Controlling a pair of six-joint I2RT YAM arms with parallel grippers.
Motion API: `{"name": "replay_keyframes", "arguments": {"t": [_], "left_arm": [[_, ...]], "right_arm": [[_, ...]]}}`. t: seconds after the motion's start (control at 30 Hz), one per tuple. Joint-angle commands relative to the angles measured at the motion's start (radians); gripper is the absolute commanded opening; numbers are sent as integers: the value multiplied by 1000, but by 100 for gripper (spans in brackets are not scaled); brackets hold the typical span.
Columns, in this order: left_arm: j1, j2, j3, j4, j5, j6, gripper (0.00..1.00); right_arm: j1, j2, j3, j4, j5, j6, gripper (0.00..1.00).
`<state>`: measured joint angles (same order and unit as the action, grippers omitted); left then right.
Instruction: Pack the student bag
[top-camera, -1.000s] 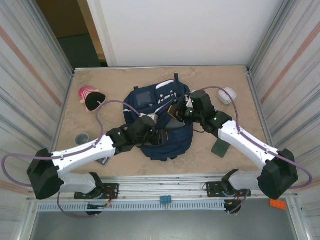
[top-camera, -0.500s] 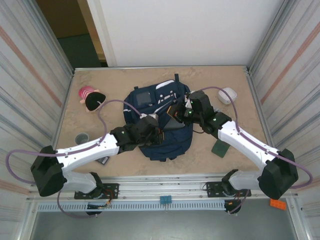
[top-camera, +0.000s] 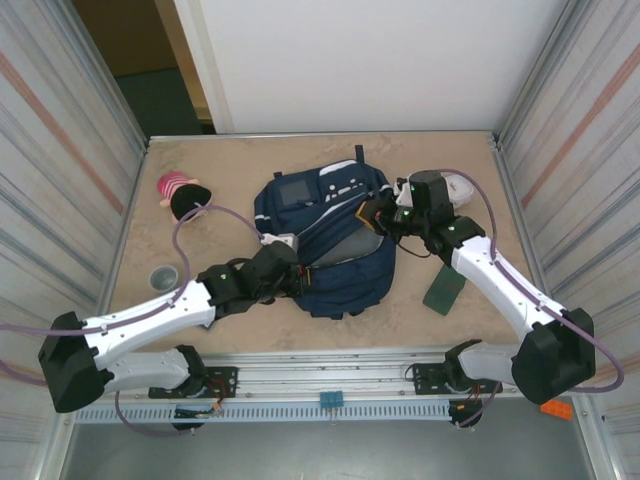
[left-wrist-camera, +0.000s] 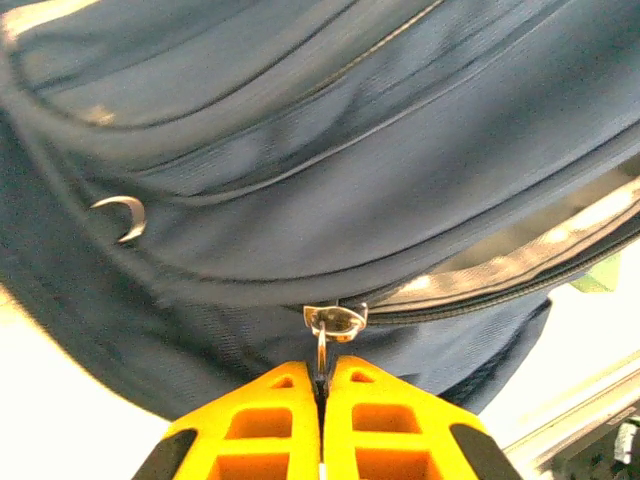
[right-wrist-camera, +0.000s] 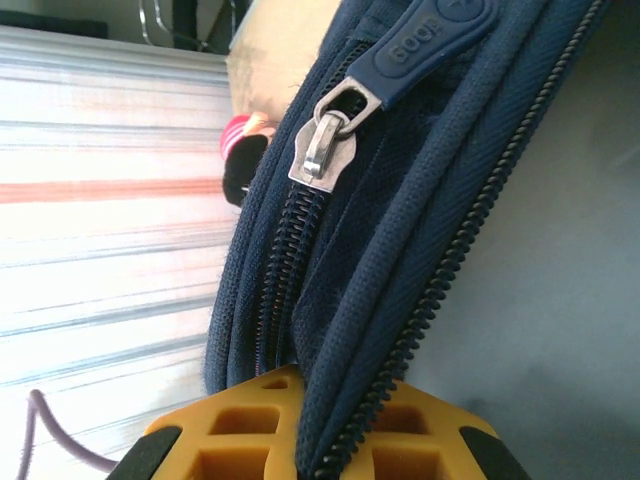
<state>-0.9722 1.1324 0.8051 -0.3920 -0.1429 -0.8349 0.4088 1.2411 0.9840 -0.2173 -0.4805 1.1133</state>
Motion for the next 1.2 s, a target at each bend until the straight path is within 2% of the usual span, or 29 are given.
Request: {"name": "replay_keyframes", "arguments": {"t": [0.0,0.13,0.2,0.37,0.5,0.63,0.73,0.97,1.17], "left_arm": [[21,-36,-34,59,-9,61,0],[24,-5,-8,188,40,114,0],[24,17,13,213,62,124,0],[24,43,30,251,101,130,0],[24,31,27,254,104,133,0],[24,4,13,215,55,126,0],[39,-18,-8,168,13,132,0],[192,-69,-84,168,53,179,0],[347,-11,-84,206,86,273,0]], "right_arm": [[-9,-48,37,83,-16,-4,15],[82,-89,-56,133,87,82,49],[135,-102,-100,161,140,123,55],[261,-86,-161,216,265,184,57],[295,-18,-152,232,284,180,52],[277,18,-125,215,257,136,20],[221,-9,-92,172,191,69,3],[52,-53,143,-136,-80,-214,0],[-42,2,277,-179,-318,-278,0]]}}
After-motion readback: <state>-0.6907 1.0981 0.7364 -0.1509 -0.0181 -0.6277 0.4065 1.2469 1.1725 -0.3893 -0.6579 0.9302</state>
